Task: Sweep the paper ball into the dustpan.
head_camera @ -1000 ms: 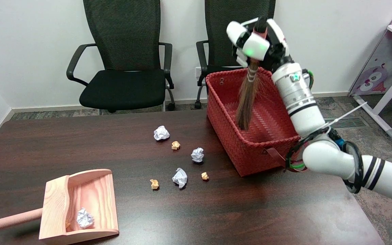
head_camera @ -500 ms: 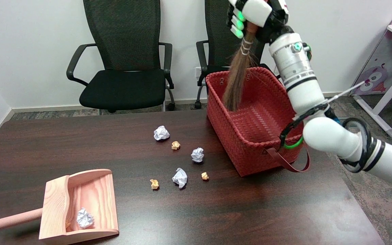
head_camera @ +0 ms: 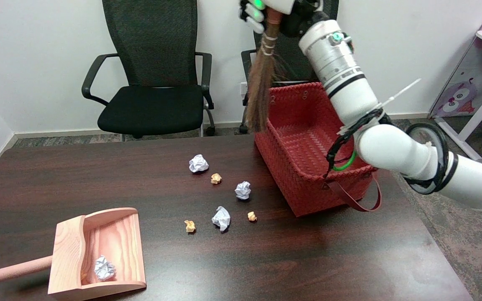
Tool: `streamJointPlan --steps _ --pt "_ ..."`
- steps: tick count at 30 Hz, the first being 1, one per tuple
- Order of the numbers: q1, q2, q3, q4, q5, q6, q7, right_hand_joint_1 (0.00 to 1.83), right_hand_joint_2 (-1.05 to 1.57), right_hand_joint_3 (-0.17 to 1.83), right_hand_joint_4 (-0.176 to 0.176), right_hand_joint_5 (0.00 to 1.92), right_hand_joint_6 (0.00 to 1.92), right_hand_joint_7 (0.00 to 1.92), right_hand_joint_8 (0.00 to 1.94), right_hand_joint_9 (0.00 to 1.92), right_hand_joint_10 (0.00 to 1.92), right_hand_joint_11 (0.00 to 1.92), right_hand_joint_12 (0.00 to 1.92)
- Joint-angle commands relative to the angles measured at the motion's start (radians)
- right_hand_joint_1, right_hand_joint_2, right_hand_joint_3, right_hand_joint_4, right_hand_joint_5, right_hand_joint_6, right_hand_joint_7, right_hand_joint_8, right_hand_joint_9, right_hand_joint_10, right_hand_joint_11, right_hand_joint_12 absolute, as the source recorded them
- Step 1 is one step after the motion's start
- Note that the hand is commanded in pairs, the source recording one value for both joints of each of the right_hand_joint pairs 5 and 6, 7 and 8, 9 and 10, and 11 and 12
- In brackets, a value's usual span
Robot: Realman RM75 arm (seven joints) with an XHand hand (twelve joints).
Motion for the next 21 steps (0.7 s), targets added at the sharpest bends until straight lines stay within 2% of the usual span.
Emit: streamJointPlan --steps 1,7,13,21 --pt "0.143 -0.038 -0.176 -0.027 0.055 -0.154 -0.027 1.0 1.57 1.49 0.058 1.92 1.92 1.92 1.92 1.92 1.92 1.92 1.92" --pt "0.108 -0.028 -0.22 -0.041 0.012 -0.171 -0.029 1.0 1.57 1.46 0.06 1.92 1.92 1.92 1.92 1.92 1.92 1.92 1.92" --pt "0.028 -0.011 -0.226 -0.062 -0.158 -0.168 -0.029 1.0 1.57 1.42 0.057 1.92 1.92 1.92 1.92 1.92 1.92 1.92 1.92" --pt "-0.147 0.027 -0.169 -0.122 -0.237 -0.103 -0.079 1.01 1.57 1.39 0.057 1.92 1.92 1.92 1.92 1.92 1.92 1.92 1.92"
